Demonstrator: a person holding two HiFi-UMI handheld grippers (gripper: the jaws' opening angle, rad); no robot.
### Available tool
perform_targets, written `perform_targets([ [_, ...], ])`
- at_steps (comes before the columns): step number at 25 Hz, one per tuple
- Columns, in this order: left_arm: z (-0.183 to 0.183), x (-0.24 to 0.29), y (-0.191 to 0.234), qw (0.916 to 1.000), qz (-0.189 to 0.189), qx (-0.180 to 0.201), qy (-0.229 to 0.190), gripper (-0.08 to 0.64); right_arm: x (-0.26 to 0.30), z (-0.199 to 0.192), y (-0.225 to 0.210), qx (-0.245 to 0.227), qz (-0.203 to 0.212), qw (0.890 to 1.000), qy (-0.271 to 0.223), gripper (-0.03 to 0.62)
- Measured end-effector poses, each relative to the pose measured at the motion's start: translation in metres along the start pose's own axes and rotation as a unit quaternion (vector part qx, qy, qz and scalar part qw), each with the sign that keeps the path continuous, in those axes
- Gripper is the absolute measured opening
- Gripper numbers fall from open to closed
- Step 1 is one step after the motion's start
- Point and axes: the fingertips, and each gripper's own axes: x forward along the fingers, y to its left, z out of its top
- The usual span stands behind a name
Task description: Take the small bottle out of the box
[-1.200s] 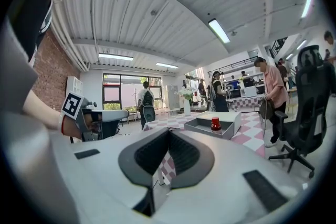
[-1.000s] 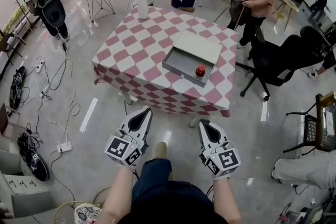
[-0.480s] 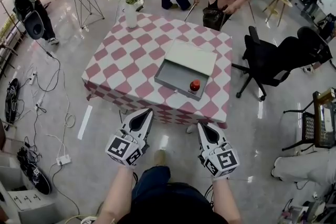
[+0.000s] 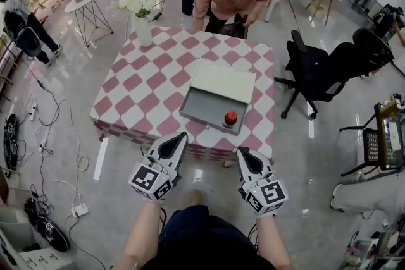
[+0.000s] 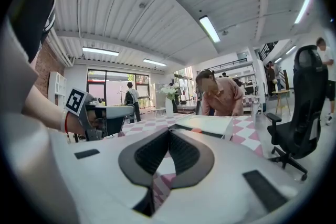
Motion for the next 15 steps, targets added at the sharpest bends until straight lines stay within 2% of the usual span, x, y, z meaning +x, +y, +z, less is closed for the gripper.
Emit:
perform_targets([
  [6,0.0,0.02,0.018,0.9997,-0.024,0.006,0.005,0.0,0.023,0.0,-0.009,0.003,-0.014,1.0,-0.005,0.005],
  [15,-0.009,0.03,0.026,0.9993,-0.036,-0.003,0.013,0.0,0.036,-0.006,-0.014,0.002,-0.026,1.0,-0.001,0.005],
])
